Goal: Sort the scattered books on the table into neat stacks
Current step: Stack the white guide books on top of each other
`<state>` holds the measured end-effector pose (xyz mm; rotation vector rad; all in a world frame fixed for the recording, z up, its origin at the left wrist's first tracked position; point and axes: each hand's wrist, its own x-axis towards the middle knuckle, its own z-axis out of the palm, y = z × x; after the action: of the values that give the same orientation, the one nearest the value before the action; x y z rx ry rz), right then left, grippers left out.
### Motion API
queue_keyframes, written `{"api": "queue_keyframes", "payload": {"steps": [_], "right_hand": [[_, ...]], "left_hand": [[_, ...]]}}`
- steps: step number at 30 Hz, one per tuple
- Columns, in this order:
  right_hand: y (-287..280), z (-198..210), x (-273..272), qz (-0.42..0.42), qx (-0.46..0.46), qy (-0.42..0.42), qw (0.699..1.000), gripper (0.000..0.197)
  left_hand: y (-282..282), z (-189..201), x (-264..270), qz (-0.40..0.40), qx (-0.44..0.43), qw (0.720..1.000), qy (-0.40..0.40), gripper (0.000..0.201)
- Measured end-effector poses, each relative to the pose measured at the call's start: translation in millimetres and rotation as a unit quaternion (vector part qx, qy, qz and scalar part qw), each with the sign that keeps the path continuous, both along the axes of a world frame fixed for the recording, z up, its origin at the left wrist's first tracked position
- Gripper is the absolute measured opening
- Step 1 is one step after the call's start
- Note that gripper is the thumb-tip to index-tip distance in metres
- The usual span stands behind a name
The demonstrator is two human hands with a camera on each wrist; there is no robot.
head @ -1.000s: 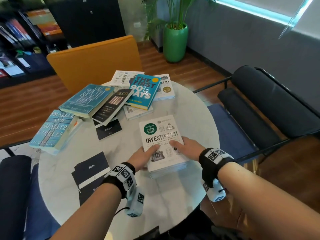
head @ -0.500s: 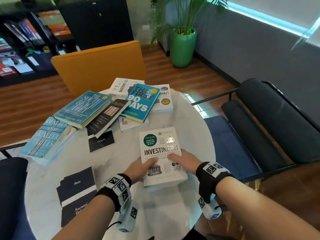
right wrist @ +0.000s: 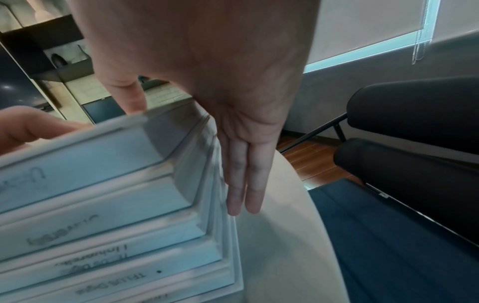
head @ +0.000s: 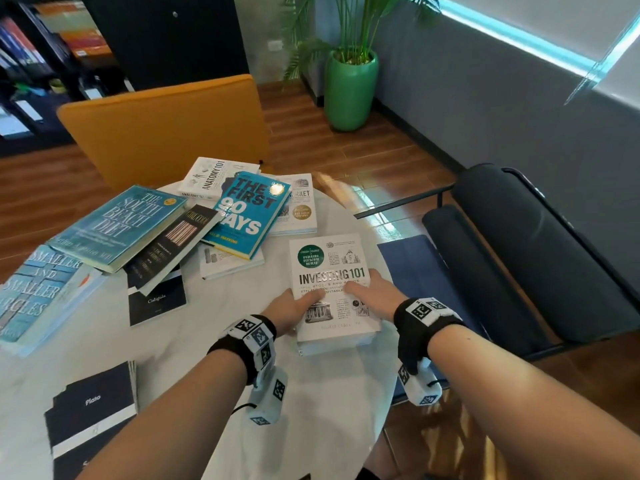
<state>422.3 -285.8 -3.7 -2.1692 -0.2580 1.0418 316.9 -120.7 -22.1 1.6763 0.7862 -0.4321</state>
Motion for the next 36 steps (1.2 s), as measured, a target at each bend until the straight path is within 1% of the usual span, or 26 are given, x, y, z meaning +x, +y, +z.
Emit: {"api": "queue_keyframes", "payload": {"steps": [4,5,7,9,10,11,13,14,15,16,18,19,20,22,23,25,26,29,31,34,36], "right_hand": [[-1.8,-7.8,15.1,0.009,-0.003,-0.004,1.000,0.091],[-2.7,-9.1,17.3,0.013,-0.004,-0.004,1.000,0.094],[-3.0,-7.2,18.8,0.020,-0.010,-0.008,1.000,0.091],[-1.3,-4.0,19.6,0.035,-0.017,-0.022,0.999,0.072],[0.9,-1.3,19.3,0.041,-0.016,-0.044,0.998,0.063],[3.2,2.0,19.3,0.043,-0.024,-0.085,0.995,0.061],[9.5,10.6,18.5,0.071,-0.065,-0.185,0.978,0.076],[14.4,16.6,15.5,0.087,-0.086,-0.225,0.967,0.083],[20.0,22.5,11.6,0.098,-0.100,-0.263,0.955,0.086],[26.8,27.4,7.6,0.110,-0.104,-0.304,0.941,0.083],[46.8,41.4,-5.1,0.136,-0.088,-0.370,0.915,0.070],[60.4,44.6,-12.1,0.150,-0.074,-0.390,0.905,0.061],[75.9,48.7,-20.4,0.165,-0.061,-0.405,0.897,0.054],[99.1,54.6,-33.1,0.191,-0.044,-0.412,0.890,0.043],[130.6,56.6,-48.3,0.213,-0.037,-0.419,0.882,0.039],[145.3,59.5,-53.0,0.244,-0.053,-0.423,0.871,0.038],[163.0,57.2,-59.6,0.257,-0.058,-0.420,0.868,0.039],[216.0,49.2,-81.0,0.281,-0.082,-0.361,0.886,0.045],[247.2,38.6,-89.4,0.279,-0.097,-0.318,0.901,0.047],[287.0,19.8,-95.4,0.262,-0.120,-0.266,0.920,0.061],[309.0,8.5,-98.2,0.233,-0.134,-0.221,0.937,0.070]], "left_hand": [[-6.1,6.4,9.1,0.004,-0.007,1.000,-0.003,0.044],[-6.5,5.5,10.1,0.008,-0.009,1.000,-0.003,0.044],[-6.4,5.9,9.9,0.007,-0.011,1.000,-0.007,0.045],[-4.8,6.7,7.2,-0.002,0.002,1.000,-0.008,0.050],[-3.2,6.9,4.6,-0.008,0.014,1.000,-0.009,0.056],[-1.5,6.2,1.5,-0.011,0.027,1.000,-0.012,0.068],[3.8,2.1,-5.1,0.001,0.057,0.998,-0.019,0.093],[6.3,4.5,-9.5,0.013,0.080,0.996,-0.026,0.098],[9.1,9.0,-13.8,0.028,0.099,0.994,-0.038,0.094],[12.2,17.4,-18.9,0.043,0.125,0.990,-0.056,0.079],[24.8,27.8,-31.3,0.085,0.181,0.977,-0.078,0.041],[34.9,31.1,-38.4,0.107,0.202,0.970,-0.084,0.031],[47.4,34.2,-46.3,0.128,0.217,0.964,-0.087,0.026],[68.0,39.3,-57.3,0.157,0.244,0.952,-0.094,0.024],[95.5,42.5,-76.3,0.180,0.259,0.945,-0.088,0.024],[109.0,49.0,-82.0,0.191,0.284,0.937,-0.075,0.025],[123.9,52.3,-91.9,0.198,0.302,0.931,-0.061,0.026],[168.6,59.3,-118.7,0.196,0.317,0.928,-0.011,0.028],[193.3,59.2,-132.0,0.169,0.315,0.934,0.018,0.025],[220.4,57.3,-147.1,0.105,0.313,0.943,0.046,0.026],[234.2,52.9,-154.7,0.084,0.300,0.949,0.052,0.026]]}}
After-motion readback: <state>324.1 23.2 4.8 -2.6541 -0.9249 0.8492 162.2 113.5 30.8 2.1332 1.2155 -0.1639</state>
